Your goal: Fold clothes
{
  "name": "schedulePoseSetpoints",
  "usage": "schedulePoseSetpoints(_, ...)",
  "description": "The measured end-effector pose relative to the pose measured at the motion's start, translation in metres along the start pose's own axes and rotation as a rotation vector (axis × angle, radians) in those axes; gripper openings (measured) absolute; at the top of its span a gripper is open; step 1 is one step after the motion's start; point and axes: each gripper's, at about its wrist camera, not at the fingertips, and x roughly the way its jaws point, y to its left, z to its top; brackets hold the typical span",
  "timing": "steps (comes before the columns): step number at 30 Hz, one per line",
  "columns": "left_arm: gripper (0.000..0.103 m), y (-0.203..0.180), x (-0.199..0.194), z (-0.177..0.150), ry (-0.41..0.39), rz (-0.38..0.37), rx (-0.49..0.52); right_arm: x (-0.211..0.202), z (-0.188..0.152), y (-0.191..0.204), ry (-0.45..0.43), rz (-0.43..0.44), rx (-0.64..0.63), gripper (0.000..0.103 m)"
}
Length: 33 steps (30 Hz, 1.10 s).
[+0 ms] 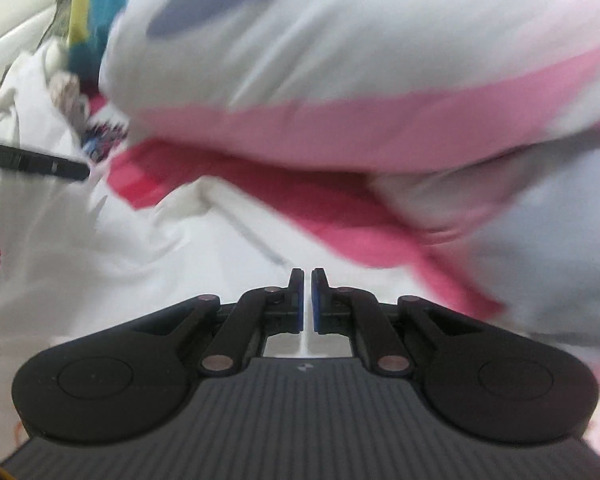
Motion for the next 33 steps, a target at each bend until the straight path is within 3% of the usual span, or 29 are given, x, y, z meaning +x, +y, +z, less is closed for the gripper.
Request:
schedulePoseSetpoints(3, 0.057, 0.003, -0.001, -0.013, 0.011, 0.016, 0.056, 0.032, 0.002, -0.007, 0.068, -0.102, 0.025, 0.000)
schedulePoseSetpoints(7, 0.057, 0.012, -0.009, -0.022, 0.005, -0.007, 0.061, 0.021, 0.017, -0.005, -0.084, -0.271, 0.038, 0.004)
schedulePoseSetpoints(8, 0.057, 0.016, -0.010, -0.020, 0.005, -0.017, 0.048, 0.016, 0.019, -0.002, -0.104, -0.268, 0.039, 0.004)
schedulePoseSetpoints(12, 0.058, 0.031, -0.027, -0.021, 0.002, -0.053, 0.003, -0.003, 0.022, 0.015, -0.125, -0.174, 0.070, 0.004)
schedulePoseSetpoints(14, 0.058, 0.041, -0.035, -0.024, 0.001, -0.061, -0.019, -0.010, 0.023, 0.028, -0.126, -0.071, 0.094, 0.004)
schedulePoseSetpoints(19, 0.058, 0.059, -0.064, -0.037, -0.011, -0.057, -0.063, -0.003, 0.029, 0.066, -0.072, 0.177, 0.139, 0.025)
schedulePoseSetpoints(23, 0.058, 0.073, -0.080, -0.045, -0.032, -0.006, -0.084, 0.015, 0.040, 0.103, -0.044, 0.203, -0.032, 0.030)
schedulePoseSetpoints(26, 0.059, 0.084, -0.076, -0.047, -0.021, 0.009, -0.110, 0.029, 0.051, 0.131, -0.017, 0.245, -0.191, 0.044)
schedulePoseSetpoints(30, 0.058, 0.099, -0.071, -0.051, -0.006, 0.027, -0.144, 0.064, 0.062, 0.145, 0.041, 0.288, -0.327, 0.045)
schedulePoseSetpoints(33, 0.047, 0.101, -0.062, -0.051, -0.009, 0.028, -0.159, 0.084, 0.069, 0.146, 0.094, 0.329, -0.351, 0.042)
